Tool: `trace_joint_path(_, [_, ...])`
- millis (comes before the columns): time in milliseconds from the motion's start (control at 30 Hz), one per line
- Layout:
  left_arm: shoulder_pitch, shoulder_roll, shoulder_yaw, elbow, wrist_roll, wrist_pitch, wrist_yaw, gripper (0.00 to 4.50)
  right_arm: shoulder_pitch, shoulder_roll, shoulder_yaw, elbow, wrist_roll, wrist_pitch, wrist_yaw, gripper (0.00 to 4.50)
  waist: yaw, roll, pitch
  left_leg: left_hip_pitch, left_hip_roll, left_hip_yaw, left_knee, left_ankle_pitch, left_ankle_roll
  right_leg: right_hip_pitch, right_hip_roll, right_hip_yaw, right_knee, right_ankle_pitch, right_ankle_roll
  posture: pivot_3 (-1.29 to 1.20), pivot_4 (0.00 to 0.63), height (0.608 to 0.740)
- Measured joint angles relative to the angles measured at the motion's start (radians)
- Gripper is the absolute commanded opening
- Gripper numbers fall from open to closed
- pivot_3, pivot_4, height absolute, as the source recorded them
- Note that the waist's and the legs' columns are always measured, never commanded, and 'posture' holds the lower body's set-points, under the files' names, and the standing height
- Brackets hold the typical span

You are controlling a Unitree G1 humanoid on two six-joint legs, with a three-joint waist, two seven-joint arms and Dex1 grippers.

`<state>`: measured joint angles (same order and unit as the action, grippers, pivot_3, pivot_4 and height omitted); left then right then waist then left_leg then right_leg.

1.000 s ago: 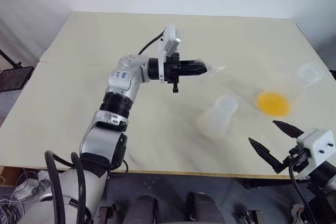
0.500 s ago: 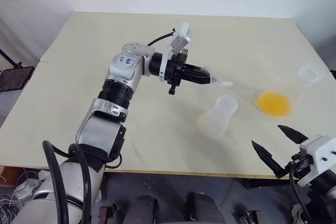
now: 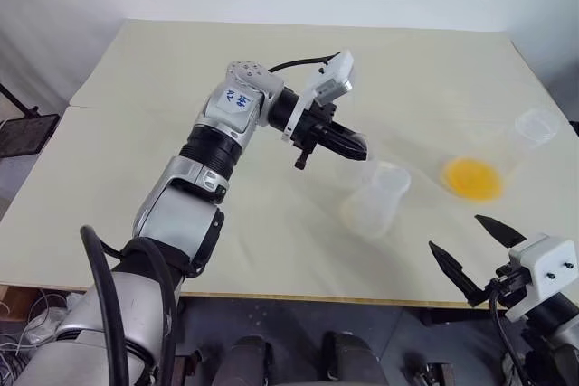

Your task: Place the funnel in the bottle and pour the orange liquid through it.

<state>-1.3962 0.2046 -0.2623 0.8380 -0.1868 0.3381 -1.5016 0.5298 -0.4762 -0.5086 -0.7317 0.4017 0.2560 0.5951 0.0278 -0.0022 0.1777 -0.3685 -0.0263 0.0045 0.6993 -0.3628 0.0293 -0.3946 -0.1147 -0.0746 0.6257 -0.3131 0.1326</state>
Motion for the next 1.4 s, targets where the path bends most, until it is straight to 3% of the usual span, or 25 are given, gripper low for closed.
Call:
trace_joint_path(1133, [-0.18, -0.03, -0.194, 0.233, -0.003, -0.317, 0.0, 0.03, -0.014, 0.044, 0.069, -0.001, -0.05, -0.044, -0.038, 4.5, 0.0, 0.0, 0.0, 0.0, -0.001, 0.001, 0.0, -0.001, 0.002, 0.0, 0.0, 0.0, 0.0, 0.0, 0.0, 0.0, 0.15, 0.74])
trace_joint_path(1233, [-0.196, -0.032, -0.216, 0.252, -0.004, -0.341, 0.0, 0.7, -0.012, 0.053, 0.072, 0.001, -0.051, -0.057, -0.042, 4.5, 0.0, 0.0, 0.0, 0.0, -0.001, 0.001, 0.0, -0.001, 0.003, 0.0, 0.0, 0.0, 0.0, 0.0, 0.0, 0.0, 0.15, 0.74])
trace_joint_path(1400, [-0.228, -0.037, -0.273, 0.276, -0.016, -0.385, 0.0, 2.22, 0.002, 0.067, 0.086, 0.001, -0.064, -0.063, -0.045, 4.5, 0.0, 0.0, 0.0, -0.001, -0.001, 0.001, 0.0, -0.001, 0.003, 0.0, 0.0, 0.001, 0.0, 0.0, 0.0, 0.0, 0.15, 0.74])
